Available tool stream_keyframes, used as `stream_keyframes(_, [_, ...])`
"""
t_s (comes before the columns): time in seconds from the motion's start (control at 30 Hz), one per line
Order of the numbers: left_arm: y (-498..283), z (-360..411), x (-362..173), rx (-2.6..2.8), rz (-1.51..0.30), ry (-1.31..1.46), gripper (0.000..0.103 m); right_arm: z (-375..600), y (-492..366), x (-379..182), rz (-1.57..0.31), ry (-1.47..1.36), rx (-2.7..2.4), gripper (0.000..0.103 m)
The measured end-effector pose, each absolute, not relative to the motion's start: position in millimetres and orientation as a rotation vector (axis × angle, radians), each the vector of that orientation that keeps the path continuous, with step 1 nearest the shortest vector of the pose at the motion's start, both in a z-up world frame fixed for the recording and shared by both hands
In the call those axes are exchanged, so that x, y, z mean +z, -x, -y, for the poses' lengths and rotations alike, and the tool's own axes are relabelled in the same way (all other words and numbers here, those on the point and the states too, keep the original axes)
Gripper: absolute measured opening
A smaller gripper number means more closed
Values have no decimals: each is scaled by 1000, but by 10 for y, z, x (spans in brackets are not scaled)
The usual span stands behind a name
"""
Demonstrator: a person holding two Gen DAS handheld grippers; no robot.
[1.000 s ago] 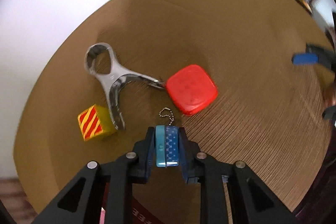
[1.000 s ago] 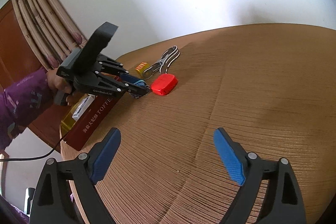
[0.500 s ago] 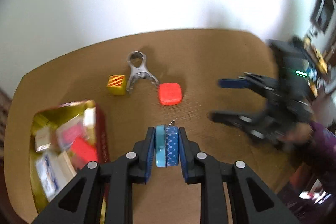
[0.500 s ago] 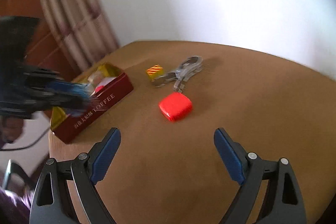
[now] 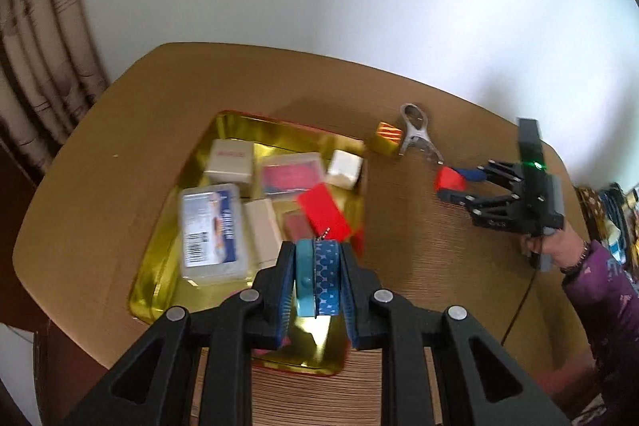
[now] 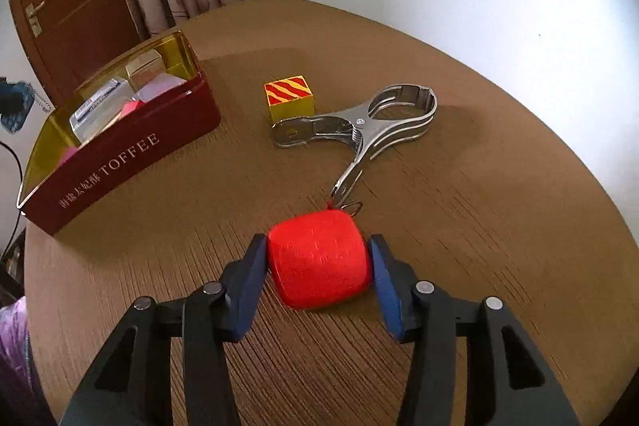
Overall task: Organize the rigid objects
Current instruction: 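Carry the blue case into the tin with the left tool while the right tool grasps the red rounded case, then carry the red rounded case into the tin and open the right tool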
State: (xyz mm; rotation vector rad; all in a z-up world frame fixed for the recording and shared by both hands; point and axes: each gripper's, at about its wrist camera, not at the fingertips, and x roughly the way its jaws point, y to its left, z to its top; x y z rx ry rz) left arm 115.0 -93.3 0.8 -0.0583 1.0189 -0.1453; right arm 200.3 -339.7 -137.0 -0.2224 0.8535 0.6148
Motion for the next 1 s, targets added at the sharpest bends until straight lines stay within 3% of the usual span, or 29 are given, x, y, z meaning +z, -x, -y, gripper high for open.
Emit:
stream_keyframes(0.63, [-1224,985,-657,-162,-1167,-48,22,3592,-1071,-850,-770,-32,617,47])
stream_keyframes(0.77, [-1140,893,-662,-187,-1218,14,38,3390,-1057,-702,-750,-51,662,47])
stream_keyframes(0.87, [-1016,778,-518,-191,-1166,67,38,3196,-1058,-551,-720,-55,695,47])
stream_keyframes(1.0, [-661,373,-119,-25,-931,170,39,2742,-1123,-345,-713,-51,784,47])
